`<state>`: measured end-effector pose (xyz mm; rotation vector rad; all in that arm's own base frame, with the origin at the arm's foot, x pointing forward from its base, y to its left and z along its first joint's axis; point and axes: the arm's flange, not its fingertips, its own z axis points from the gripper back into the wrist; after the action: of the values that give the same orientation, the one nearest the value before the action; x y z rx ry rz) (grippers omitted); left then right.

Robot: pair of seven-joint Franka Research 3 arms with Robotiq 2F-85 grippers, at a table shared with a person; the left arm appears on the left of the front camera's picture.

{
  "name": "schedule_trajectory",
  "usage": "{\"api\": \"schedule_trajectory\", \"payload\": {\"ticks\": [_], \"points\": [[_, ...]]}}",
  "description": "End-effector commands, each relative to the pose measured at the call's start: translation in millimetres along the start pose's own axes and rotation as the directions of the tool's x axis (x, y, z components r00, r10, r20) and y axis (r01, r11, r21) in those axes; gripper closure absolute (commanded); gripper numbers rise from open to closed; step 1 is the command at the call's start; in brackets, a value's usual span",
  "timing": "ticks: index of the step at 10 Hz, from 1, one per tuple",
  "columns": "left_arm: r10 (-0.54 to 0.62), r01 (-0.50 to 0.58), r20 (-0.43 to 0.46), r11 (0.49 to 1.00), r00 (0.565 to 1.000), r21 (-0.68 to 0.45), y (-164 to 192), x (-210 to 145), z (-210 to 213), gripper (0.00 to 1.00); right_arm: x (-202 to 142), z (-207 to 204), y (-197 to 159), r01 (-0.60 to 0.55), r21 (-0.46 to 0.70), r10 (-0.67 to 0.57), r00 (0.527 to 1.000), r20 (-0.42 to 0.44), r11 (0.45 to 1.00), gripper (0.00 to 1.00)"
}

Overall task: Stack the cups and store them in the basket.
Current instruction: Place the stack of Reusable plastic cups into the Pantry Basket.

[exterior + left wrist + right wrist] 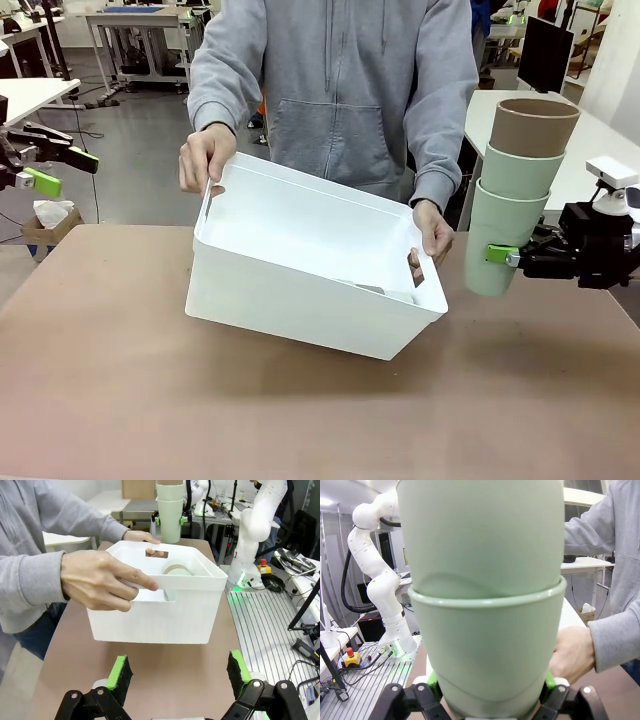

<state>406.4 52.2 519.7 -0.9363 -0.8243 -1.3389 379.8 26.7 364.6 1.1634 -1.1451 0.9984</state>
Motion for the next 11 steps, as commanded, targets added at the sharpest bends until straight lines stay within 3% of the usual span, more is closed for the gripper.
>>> {"api": "schedule_trajectory", "payload": {"ticks": [1, 3, 5, 8, 11], "points": [[0.011, -0.011, -0.014, 1.0, 1.0, -0.003, 0, 3, 2, 0.0, 0, 0, 0, 0.0, 0.0, 0.0, 1.0, 0.0, 1.0, 0.16], [0.011, -0.011, -0.014, 1.0, 1.0, -0.003, 0, 3, 2, 0.0, 30, -11, 13, 0.029, -0.059, -0.03, 1.0, -0.003, 0.998, 0.16], [0.011, -0.011, -0.014, 1.0, 1.0, -0.003, 0, 3, 2, 0.0, 68, -24, 30, 0.033, -0.14, -0.042, 0.997, -0.058, 0.99, 0.16], [0.011, -0.011, -0.014, 1.0, 1.0, -0.003, 0, 3, 2, 0.0, 126, -63, 52, 0.007, -0.225, -0.051, 0.98, -0.191, 0.974, 0.16], [0.011, -0.011, -0.014, 1.0, 1.0, -0.003, 0, 3, 2, 0.0, 155, -129, 47, -0.08, -0.283, -0.03, 0.931, -0.364, 0.956, 0.16]]}}
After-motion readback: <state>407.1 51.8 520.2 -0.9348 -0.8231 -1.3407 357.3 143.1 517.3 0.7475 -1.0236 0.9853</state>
